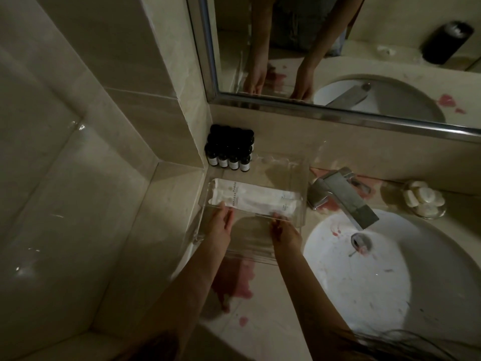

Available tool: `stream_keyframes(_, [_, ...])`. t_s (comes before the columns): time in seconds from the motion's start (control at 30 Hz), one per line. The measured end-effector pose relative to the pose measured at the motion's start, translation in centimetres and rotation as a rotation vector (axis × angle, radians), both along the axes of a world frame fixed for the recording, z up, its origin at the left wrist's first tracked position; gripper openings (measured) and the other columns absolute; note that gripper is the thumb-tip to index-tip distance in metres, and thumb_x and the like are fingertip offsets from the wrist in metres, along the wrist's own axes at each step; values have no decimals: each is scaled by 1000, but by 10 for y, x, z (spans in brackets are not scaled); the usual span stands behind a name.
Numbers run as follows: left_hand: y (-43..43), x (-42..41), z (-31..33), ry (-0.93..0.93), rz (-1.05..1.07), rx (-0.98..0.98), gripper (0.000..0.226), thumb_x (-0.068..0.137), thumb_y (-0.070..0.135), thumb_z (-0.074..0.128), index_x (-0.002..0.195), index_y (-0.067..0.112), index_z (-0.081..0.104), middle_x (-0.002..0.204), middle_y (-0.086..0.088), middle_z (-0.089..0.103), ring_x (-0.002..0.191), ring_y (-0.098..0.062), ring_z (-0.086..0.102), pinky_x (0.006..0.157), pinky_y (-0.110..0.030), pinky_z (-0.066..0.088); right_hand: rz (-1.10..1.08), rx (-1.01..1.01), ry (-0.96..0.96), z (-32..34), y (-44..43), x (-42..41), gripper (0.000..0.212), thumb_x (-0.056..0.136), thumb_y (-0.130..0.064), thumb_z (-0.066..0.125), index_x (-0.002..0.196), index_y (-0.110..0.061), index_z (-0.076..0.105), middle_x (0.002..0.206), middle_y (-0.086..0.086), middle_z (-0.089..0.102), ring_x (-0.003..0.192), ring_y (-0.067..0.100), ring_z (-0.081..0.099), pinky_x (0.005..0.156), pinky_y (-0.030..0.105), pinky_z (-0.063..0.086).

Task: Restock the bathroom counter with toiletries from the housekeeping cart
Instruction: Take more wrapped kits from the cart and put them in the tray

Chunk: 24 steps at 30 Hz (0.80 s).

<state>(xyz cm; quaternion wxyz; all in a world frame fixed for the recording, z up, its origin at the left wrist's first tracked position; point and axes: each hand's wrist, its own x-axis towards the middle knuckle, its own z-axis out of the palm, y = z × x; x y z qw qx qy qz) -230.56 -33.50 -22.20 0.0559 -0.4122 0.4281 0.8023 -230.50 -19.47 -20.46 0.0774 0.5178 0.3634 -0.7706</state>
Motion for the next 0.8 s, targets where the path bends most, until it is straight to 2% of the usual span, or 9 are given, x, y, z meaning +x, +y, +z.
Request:
stream_keyframes(0.1, [-6,1,7,-76,45,178,20,96,18,55,107,4,63,124,-15,62,108,-18,63,85,-25,55,32,4,-4,1,1,1,11,86,-4,68,97,-2,69,81,6,67,71,12,63,66,22,57])
stream_keyframes(0.17, [-8,5,10,-75,66,254,16,95,17,57,97,4,65,107,-12,68,96,-16,66,76,-26,59,47,5,-5,1,3,3,11,88,-4,67,98,-2,69,81,7,67,71,12,63,66,21,57])
stream_keyframes(0.23, [-7,7,12,-64,81,251,18,95,18,56,99,3,65,101,-11,71,100,-17,66,86,-29,56,80,60,-5,1,3,4,12,90,-2,63,101,0,69,83,7,65,72,13,61,61,18,56])
stream_keyframes(0.33, [-7,5,16,-52,97,229,27,96,18,54,115,0,61,117,-15,65,114,-22,60,106,-36,44,142,159,4,3,2,4,11,92,3,56,97,-1,65,91,10,60,78,15,58,70,22,55])
stream_keyframes(0.43, [-8,3,18,-73,127,199,27,96,12,53,119,-2,59,116,-16,64,110,-22,61,105,-34,44,167,193,17,5,4,7,20,92,8,52,107,-1,61,105,14,57,96,23,58,88,31,51])
stream_keyframes(0.53, [-9,1,18,-74,144,173,36,97,10,51,129,-7,52,130,-20,57,119,-23,57,104,-32,45,159,150,46,7,5,12,32,92,7,53,124,5,55,113,16,57,102,26,57,96,35,49])
stream_keyframes(0.6, [-7,4,15,-32,102,153,39,100,7,45,135,-10,44,137,-24,50,104,-7,63,91,-21,52,143,106,65,6,7,15,40,91,9,54,131,6,51,112,17,58,95,24,60,93,34,50])
stream_keyframes(0.67, [-7,3,15,-1,143,381,37,101,4,39,135,-11,41,130,-26,51,88,5,63,83,-8,47,141,61,85,6,8,18,39,91,8,55,130,7,52,110,17,60,87,20,61,90,32,50])
stream_keyframes(0.8, [-3,9,29,50,231,408,34,101,9,42,132,-3,48,139,-12,49,107,-3,61,94,-9,41,131,-19,111,4,8,21,38,92,8,53,130,4,52,118,17,61,91,19,63,92,32,48])
